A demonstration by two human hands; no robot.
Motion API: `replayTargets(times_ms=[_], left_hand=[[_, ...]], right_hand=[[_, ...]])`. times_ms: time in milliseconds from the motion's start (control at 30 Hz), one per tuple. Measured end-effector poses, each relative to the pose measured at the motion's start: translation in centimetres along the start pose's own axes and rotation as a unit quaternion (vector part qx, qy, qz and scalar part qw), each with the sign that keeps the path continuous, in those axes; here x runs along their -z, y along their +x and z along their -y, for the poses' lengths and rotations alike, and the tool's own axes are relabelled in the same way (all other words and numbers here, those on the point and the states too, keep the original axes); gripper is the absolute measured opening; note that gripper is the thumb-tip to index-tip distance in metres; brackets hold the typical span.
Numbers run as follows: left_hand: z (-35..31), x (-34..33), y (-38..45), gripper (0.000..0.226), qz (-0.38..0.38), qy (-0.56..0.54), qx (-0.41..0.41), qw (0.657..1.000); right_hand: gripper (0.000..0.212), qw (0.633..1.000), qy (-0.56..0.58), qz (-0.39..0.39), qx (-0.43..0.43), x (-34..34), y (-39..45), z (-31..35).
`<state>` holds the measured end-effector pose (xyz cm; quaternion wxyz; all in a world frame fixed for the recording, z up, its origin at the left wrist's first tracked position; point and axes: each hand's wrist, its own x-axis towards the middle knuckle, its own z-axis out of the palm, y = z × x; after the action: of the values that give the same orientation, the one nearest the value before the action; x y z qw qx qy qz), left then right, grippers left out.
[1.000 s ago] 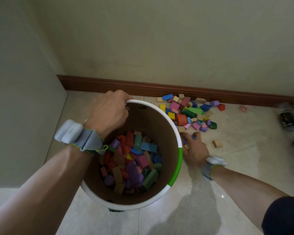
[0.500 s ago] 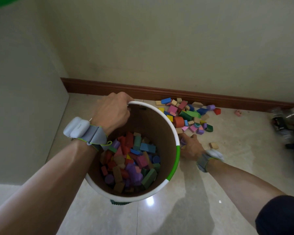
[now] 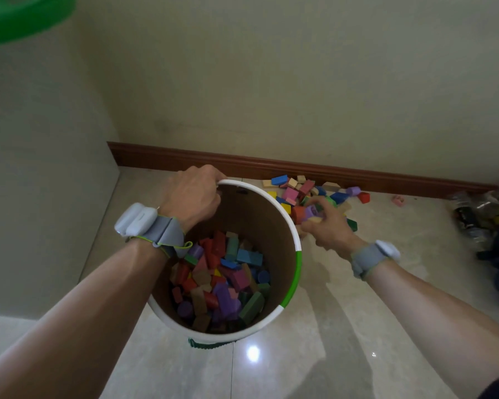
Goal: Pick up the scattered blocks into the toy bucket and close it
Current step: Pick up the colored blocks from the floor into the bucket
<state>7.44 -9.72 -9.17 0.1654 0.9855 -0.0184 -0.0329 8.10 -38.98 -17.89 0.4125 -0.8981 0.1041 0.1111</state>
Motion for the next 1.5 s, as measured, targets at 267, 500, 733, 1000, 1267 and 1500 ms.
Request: replayTargets(times_ms=[267,500,733,1000,1267,1500], left_hand=[[0.6,0.3,0.0,0.032,0.019,-0.037,0.007,0.999],[1.5,1.0,-0.2,0.038,0.048,-0.064,-0.002,0.997],[1.7,1.2,-0.3,0.039,0.065,-0.089,-0.010,0.994],[1.6,1.3,-0.4,0.033,0.068,-0.078,-0.016,0.995],[2.1,1.3,-0.4,0.033,0.062,-0.081,-0.012,0.995],[3.8,1.8,-0.1,0.044,0.027,-0.076,0.025,0.996]], right_hand=[[0.045,0.939,0.275,0.139,0.150,4.3,-4.4,11.4],[0.051,0.920,-0.011,0.194,0.340,2.8,-9.2,15.9],[0.058,0.904,-0.201,0.193,0.323,0.8,-9.7,15.6],[0.047,0.903,-0.210,0.174,0.331,-0.8,-9.5,15.5],[0.024,0.936,-0.112,0.197,0.270,-2.9,-9.7,15.9],[0.019,0.914,-0.105,0.252,0.301,-3.1,-9.7,15.8]])
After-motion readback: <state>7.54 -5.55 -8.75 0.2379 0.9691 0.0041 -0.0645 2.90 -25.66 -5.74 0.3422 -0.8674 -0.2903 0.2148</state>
